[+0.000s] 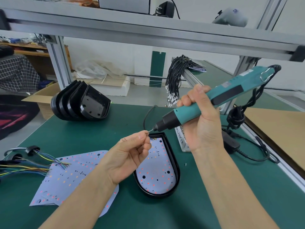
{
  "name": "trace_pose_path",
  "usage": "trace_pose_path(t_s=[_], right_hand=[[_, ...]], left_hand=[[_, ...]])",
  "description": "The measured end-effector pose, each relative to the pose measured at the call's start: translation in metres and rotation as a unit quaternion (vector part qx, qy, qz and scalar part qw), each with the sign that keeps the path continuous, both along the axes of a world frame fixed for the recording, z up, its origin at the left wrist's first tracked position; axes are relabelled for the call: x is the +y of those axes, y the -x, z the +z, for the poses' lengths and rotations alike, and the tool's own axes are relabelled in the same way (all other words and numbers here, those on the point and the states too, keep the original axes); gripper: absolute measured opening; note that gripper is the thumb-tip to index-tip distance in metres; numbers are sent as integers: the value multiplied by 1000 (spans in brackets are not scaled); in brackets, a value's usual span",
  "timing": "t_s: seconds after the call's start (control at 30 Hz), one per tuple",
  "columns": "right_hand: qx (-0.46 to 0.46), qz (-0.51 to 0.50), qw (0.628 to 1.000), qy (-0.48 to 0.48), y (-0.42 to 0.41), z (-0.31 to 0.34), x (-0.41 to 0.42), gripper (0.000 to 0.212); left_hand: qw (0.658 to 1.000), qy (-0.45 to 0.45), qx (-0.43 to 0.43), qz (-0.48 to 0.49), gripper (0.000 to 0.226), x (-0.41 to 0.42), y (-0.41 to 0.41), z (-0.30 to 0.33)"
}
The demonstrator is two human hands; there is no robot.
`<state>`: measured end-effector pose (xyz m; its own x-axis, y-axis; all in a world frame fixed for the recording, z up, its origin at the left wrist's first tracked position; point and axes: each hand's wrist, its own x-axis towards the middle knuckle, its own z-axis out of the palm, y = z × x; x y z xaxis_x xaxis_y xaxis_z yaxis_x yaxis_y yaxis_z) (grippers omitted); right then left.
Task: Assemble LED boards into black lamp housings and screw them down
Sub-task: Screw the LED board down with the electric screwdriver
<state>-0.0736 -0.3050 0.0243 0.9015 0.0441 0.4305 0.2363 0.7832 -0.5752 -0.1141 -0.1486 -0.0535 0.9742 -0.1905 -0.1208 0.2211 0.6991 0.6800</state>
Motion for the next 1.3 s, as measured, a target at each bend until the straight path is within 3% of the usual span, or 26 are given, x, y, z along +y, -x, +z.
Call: trace_pose_path(t_s=[0.07,0.13,0.27,0.57,0.63,0.73,0.77,0.93,1.1,1.3], right_hand=[[6,2,1000,-2,0,-1,0,24],[10,3,1000,-4,1,-1,0,24],[9,-1,1000,-2,1,0,1,26],[0,9,1000,8,2,-1,3,23],[-3,9,1000,14,2,-2,3,23],[-8,9,1000,20,1,-2,4,24],[-13,7,1000,22,1,-2,5,23],[-34,1,999,22,-1,-9,6,22],[14,-6,1000,-12,-2,-21,5,31],[48,-20,998,-38,0,-26,3,22]], left_hand=[[1000,1,6,9,4,-2,0,1],[1000,7,11,8,5,-1,0,0],[1000,27,1,-4,48,0,1,1],[1000,11,-13,-1,51,2,2,-1],[1000,1,-17,6,46,4,2,-2],[999,-35,-21,18,8,5,1,1],[998,-46,-22,28,5,4,1,2],[996,-70,-6,56,14,1,-1,5],[996,-51,30,65,13,1,-4,5],[995,-35,57,74,11,-2,-4,6]])
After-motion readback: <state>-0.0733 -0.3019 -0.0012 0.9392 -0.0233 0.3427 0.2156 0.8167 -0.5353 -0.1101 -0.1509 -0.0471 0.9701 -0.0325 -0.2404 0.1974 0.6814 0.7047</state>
